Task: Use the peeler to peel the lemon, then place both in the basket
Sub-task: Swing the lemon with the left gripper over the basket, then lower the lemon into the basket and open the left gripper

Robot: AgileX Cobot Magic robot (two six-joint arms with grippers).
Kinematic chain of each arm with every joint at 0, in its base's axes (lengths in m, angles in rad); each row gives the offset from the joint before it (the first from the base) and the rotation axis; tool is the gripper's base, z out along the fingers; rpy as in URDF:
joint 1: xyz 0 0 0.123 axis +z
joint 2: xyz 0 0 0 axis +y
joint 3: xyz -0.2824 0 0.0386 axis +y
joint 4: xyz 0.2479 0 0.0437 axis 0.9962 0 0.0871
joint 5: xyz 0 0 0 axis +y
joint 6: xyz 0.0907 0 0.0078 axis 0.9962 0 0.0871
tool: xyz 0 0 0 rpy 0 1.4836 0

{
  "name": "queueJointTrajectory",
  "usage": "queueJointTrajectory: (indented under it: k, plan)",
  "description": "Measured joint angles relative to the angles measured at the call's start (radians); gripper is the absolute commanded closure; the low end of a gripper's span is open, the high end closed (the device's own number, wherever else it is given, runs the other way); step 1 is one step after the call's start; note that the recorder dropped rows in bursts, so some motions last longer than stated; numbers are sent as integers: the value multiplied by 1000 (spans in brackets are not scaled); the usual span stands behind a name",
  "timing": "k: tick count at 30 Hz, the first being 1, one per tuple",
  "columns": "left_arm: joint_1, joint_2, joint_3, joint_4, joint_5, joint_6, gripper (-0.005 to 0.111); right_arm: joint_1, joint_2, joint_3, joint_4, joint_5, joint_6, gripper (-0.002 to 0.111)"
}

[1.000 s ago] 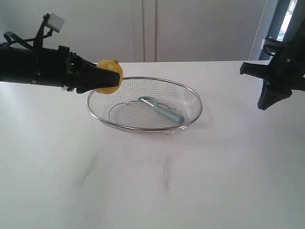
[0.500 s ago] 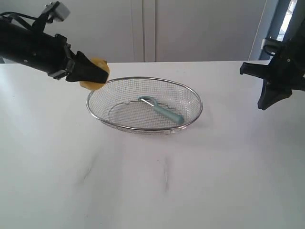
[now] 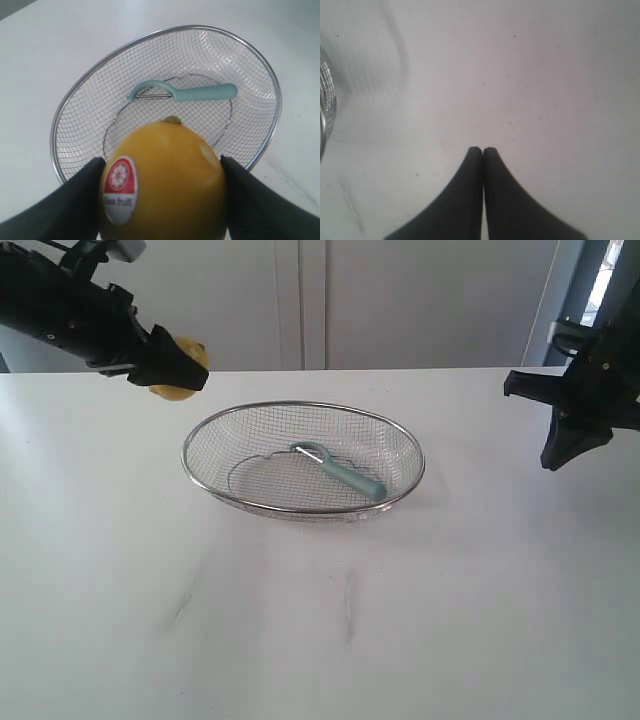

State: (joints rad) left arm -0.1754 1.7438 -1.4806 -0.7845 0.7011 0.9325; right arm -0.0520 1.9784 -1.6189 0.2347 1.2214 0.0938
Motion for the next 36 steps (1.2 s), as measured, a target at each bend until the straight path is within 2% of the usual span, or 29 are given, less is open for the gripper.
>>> queueJointTrajectory:
  k: [6, 13, 24, 36]
  plan:
    - [-7, 63, -58, 4, -9, -12, 107, 0, 0, 0, 0, 0, 0, 108]
    - [-64, 144, -114, 8, -17, -12, 107, 0, 0, 0, 0, 0, 0, 108]
    - [-143, 295, -133, 48, -212, -12, 107, 0, 0, 0, 0, 0, 0, 108]
    - [-154, 377, -133, 65, -337, -12, 107, 0, 0, 0, 0, -32, 0, 108]
